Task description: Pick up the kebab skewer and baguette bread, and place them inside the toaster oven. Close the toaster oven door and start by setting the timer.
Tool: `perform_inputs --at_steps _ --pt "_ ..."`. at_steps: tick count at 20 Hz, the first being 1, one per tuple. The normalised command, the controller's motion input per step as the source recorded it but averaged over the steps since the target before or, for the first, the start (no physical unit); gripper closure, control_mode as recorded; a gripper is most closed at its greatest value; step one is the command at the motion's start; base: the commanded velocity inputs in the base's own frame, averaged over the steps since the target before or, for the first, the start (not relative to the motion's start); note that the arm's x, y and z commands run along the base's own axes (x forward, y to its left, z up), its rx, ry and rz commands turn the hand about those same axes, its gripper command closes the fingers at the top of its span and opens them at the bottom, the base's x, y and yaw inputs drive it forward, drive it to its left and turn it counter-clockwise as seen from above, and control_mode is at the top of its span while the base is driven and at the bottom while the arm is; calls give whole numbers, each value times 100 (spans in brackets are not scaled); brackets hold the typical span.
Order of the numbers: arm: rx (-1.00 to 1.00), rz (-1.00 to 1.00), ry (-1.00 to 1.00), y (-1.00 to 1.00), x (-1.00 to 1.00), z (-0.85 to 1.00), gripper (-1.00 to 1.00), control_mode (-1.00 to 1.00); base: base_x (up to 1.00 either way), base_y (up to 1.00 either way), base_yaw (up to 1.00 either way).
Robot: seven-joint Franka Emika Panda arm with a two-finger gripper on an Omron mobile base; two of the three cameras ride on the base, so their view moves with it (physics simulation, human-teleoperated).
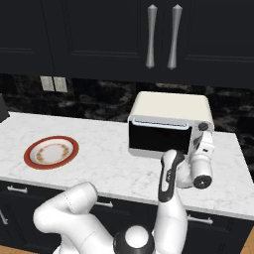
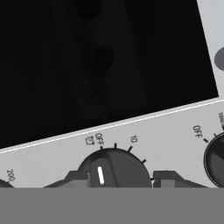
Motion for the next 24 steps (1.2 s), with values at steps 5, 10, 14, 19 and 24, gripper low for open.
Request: perform_inputs --at_steps 5,10,14,19,24 --pt "0 -8 0 -4 -16 1 100 -100 0 0 0" --pt "0 -7 0 -1 -11 1 100 -100 0 0 0" --pt "0 -8 0 0 -21 0 100 -100 0 0 0" --pt "0 -3 0 0 0 3 100 -100 0 0 0" --pt "1 0 0 0 0 5 100 -100 0 0 0"
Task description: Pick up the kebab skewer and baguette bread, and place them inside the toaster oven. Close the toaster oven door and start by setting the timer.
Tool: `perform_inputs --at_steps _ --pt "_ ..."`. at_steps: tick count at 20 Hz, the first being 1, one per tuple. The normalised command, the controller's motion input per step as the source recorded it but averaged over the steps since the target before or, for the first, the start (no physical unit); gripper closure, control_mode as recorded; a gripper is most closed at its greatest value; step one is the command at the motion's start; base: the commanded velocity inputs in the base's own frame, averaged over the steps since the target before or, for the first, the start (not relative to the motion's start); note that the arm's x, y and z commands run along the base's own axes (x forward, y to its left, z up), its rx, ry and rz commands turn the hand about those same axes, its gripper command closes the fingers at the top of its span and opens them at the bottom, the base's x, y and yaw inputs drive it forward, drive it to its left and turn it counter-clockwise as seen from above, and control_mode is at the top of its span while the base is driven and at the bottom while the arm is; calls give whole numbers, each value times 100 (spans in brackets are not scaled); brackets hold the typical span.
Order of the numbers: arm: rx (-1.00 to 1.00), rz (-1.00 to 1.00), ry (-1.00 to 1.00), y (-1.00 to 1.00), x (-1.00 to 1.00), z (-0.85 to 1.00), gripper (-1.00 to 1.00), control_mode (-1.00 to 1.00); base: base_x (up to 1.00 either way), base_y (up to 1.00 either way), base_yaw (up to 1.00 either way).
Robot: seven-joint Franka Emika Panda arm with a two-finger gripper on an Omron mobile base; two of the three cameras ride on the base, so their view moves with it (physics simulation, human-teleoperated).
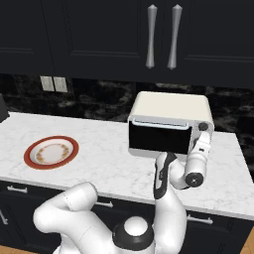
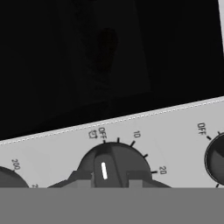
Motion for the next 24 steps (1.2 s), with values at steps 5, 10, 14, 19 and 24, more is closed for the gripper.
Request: perform_inputs --at_steps 5,10,14,19,24 --pt "15 0 0 0 0 0 100 -100 0 0 0" --pt "23 0 0 0 0 0 100 -100 0 0 0" --pt "25 0 0 0 0 0 100 -100 0 0 0" --pt "25 0 0 0 0 0 100 -100 0 0 0" --pt "29 0 0 3 -1 0 100 -100 0 0 0"
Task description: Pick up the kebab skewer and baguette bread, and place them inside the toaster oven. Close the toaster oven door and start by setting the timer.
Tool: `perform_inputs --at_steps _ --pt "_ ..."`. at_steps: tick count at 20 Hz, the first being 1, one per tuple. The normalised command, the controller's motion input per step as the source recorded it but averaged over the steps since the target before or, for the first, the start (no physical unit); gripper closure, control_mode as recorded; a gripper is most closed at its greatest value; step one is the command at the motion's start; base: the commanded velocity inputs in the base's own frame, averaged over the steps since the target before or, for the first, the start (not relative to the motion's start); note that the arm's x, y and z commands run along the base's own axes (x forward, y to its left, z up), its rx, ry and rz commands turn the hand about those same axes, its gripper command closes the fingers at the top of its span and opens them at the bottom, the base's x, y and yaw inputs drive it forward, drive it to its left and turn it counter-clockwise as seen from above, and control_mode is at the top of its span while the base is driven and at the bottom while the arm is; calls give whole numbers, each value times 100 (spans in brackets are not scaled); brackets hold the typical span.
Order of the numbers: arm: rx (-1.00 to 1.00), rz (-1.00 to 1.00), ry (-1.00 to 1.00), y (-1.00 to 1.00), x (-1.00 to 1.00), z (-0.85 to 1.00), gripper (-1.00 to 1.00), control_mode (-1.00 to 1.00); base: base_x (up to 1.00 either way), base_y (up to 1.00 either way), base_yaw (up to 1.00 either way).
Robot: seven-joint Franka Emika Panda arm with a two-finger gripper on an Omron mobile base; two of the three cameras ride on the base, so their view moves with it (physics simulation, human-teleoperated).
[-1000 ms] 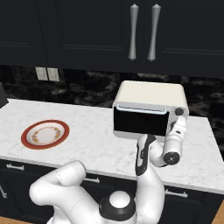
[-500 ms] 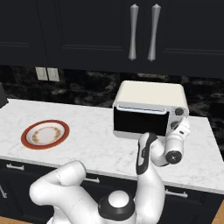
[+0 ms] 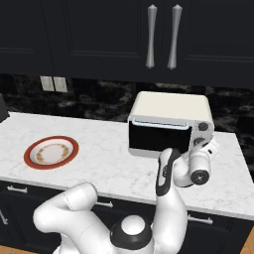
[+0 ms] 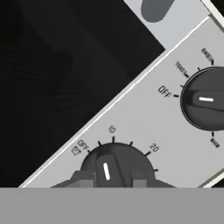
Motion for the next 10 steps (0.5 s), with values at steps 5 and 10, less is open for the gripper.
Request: perform_inputs --at_steps 5,10 --pt "29 -1 0 7 -2 0 100 -100 0 0 0" --pt "29 -3 0 8 0 0 100 -100 0 0 0"
